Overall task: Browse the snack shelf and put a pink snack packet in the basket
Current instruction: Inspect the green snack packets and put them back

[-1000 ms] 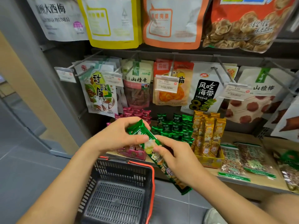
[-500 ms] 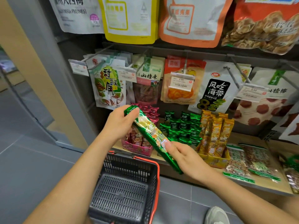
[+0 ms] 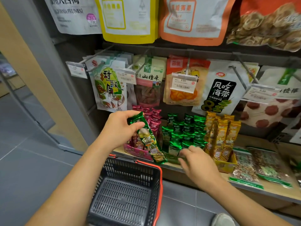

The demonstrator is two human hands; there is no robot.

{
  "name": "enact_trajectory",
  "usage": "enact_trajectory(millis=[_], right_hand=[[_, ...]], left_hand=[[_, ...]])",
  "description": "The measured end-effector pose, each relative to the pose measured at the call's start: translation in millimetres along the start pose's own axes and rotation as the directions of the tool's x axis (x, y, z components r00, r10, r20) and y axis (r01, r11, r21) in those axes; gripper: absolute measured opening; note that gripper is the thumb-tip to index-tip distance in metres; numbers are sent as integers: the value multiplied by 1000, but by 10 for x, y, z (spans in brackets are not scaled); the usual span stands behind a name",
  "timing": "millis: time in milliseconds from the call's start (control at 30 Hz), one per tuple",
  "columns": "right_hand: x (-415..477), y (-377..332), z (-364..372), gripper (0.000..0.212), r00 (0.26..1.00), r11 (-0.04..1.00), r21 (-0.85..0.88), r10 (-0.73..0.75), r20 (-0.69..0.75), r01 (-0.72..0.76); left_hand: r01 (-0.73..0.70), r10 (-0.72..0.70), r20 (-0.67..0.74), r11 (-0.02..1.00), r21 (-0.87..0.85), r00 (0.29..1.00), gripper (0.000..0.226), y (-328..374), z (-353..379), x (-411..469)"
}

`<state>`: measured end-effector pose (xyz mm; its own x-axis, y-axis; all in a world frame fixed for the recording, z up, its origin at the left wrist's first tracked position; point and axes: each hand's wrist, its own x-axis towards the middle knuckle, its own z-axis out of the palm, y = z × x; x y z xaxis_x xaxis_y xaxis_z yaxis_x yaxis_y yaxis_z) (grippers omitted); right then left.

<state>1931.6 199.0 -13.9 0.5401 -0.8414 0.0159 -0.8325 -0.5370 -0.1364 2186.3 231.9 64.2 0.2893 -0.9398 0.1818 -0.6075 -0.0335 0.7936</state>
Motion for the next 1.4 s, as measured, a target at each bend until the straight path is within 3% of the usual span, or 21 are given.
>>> enact_trajectory(millis=[67,167,400,567,733,967,1200,1300,1400], right_hand=[[71,76,-18,29,994,999,-29,-30,-103,27],[225,84,-4,35,976,996,-76,-63,-208,48],[479,131,51,30,993,982,-189,-47,-111,25],[465,265,45,24,991,991,-116,-85,-101,73],[521,366,41,31,991,992,-53,-117,-59,114],[533,378,45,35,988,991,-42,-129,-90,125],[560,386,11,47,993,994,19,-107,-49,108],[678,389,-89,50,999,983,181,-42,24,37],[841,321,-203,41,1000,947,320,20,-17,-14]], left_hand=[[-31,33,-11,994,103,999,36,-9,44,12],[-96,99,-19,989,114,995,36,3,149,18],[-258,258,16,962,94,966,40,-23,428,74],[-317,310,79,942,108,947,46,-86,623,108],[-286,255,207,948,138,944,55,-169,801,109],[-211,143,267,946,245,953,42,-260,1069,166],[-340,144,387,792,507,911,41,-360,1320,163],[-341,113,427,791,508,897,43,-328,1306,184],[-302,57,462,825,478,885,46,-284,1217,208]])
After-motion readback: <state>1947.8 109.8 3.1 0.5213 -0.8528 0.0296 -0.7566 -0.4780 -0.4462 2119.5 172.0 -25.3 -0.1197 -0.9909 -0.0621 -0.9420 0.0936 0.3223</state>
